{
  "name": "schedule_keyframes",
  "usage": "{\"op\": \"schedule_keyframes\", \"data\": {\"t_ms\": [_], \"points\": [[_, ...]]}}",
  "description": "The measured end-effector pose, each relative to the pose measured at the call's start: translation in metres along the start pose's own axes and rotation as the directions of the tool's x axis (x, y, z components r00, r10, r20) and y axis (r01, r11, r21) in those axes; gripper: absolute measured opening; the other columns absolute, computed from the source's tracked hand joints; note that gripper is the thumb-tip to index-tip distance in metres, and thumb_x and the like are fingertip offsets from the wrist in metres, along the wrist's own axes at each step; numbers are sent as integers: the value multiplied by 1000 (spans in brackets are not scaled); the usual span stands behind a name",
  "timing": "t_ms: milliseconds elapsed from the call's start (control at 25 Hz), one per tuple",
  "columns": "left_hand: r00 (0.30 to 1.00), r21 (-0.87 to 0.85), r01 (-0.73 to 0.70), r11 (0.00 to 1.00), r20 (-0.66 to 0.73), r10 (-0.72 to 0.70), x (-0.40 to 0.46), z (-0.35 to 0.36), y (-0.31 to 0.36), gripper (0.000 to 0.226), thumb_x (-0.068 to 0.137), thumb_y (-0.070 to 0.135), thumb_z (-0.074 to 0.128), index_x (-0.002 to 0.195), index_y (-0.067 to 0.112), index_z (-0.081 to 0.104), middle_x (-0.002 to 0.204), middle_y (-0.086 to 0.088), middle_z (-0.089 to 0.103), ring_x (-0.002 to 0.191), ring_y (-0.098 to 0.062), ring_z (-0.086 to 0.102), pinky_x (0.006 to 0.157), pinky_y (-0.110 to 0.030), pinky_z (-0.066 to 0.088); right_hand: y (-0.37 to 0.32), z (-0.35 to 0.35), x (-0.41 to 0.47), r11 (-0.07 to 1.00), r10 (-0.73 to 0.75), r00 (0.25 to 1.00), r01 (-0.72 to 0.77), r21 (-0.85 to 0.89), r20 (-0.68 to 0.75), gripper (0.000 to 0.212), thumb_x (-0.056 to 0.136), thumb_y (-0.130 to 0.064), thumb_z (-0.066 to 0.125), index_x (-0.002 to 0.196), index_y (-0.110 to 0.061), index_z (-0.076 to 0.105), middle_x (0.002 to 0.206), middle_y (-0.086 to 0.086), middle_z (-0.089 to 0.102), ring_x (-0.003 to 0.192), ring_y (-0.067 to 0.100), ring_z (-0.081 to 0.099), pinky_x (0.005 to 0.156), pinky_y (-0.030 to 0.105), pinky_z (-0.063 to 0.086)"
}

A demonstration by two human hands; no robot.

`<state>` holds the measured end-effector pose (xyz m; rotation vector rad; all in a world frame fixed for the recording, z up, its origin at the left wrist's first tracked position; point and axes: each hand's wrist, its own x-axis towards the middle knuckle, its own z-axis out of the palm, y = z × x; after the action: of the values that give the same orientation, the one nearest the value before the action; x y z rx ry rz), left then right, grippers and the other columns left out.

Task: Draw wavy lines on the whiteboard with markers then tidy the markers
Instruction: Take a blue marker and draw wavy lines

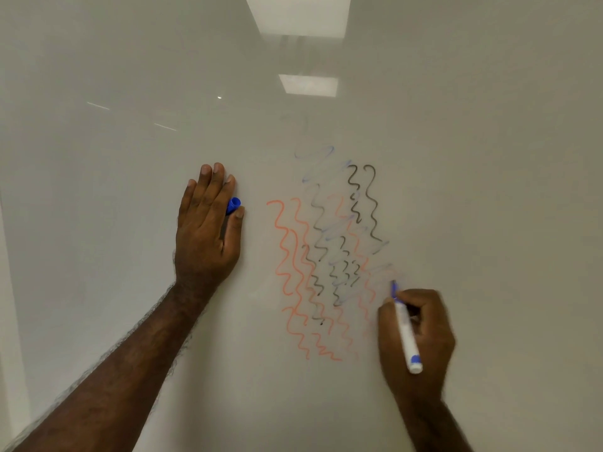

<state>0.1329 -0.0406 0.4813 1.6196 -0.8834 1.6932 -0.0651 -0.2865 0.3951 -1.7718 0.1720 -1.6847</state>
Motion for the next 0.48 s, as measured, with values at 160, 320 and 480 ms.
{"op": "schedule_keyframes", "data": {"t_ms": [160,320,480], "points": [[1000,-3,12,1000,-8,-12,-6,-1,1,49,106,10,56,151,-3,45,163,-18,37,156,-33,28,127,-57,24,5,5,-48,992,41,912,10,-123,408,22,86,-21,73,84,-29,53,72,-9,60,61,13,59,57,32,52],[1000,-4,29,1000,12,-29,-15,-2,3,49,106,11,55,152,-3,43,163,-19,36,156,-33,27,127,-58,23,12,-8,-25,995,87,996,-87,-38,-1,24,88,-5,72,87,-24,57,78,-8,60,72,10,60,64,24,48],[999,-3,41,999,9,-41,-23,-2,4,49,106,10,54,152,-3,43,163,-20,36,156,-34,27,127,-58,23,16,-9,-42,991,112,977,-96,-90,183,25,87,-7,72,83,-26,55,72,-7,59,66,12,59,61,31,50]]}}
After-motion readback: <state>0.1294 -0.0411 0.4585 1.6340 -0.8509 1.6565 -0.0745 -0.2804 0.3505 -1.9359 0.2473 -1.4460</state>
